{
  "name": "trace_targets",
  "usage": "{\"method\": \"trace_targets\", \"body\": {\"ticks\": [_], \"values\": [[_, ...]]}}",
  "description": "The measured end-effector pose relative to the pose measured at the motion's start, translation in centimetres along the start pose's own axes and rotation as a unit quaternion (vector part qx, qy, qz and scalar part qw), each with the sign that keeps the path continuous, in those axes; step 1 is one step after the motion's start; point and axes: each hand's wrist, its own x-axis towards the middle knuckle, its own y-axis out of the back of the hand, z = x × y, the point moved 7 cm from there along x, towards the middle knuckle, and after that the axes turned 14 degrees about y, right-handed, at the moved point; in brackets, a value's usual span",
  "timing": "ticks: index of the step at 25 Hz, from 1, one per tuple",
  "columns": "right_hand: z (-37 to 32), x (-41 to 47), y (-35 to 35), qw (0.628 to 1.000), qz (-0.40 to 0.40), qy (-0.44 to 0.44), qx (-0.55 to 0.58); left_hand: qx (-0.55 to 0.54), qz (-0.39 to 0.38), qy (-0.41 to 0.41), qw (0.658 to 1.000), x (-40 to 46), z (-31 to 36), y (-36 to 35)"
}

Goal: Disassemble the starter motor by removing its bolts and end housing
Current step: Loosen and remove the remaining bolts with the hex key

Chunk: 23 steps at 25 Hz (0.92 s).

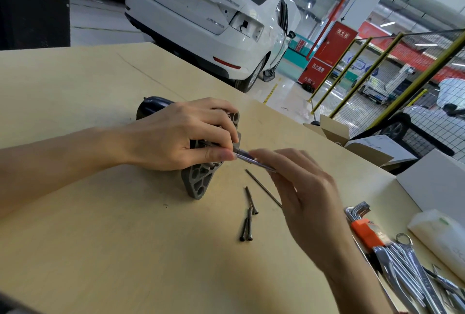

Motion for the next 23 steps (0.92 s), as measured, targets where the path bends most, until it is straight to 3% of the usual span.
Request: {"method": "trace_targets", "body": {"ticks": [2,3,5,7,10,16,20,23], "values": [[0.2,-0.4,0.1,0.996,0.069,-0.053,-0.015,-0.008,0.003,0.004,1.000,0.1,0.0,0.1],[0.9,-0.7,0.2,0.986,0.105,-0.121,0.042,-0.009,0.005,0.005,1.000,0.2,0.0,0.1],[2.4,-1.3,-0.6,0.926,0.147,-0.253,0.237,-0.009,0.008,0.007,1.000,0.2,0.0,0.2],[2.4,-1.3,-1.0,0.887,0.140,-0.294,0.328,-0.011,0.008,0.009,1.000,0.2,0.0,0.2],[1.5,-0.8,-0.7,0.904,0.138,-0.261,0.310,-0.012,0.009,0.010,1.000,0.2,0.0,0.3],[1.4,-0.9,-1.4,0.883,0.111,-0.292,0.350,0.007,0.014,-0.002,1.000,0.1,0.0,0.3],[0.7,-0.4,-0.5,0.953,0.108,-0.190,0.212,0.013,0.015,-0.004,1.000,0.1,0.0,0.2],[-0.2,-0.1,0.6,0.979,0.139,-0.093,0.117,0.003,0.015,0.001,1.000,0.0,0.0,0.2]]}}
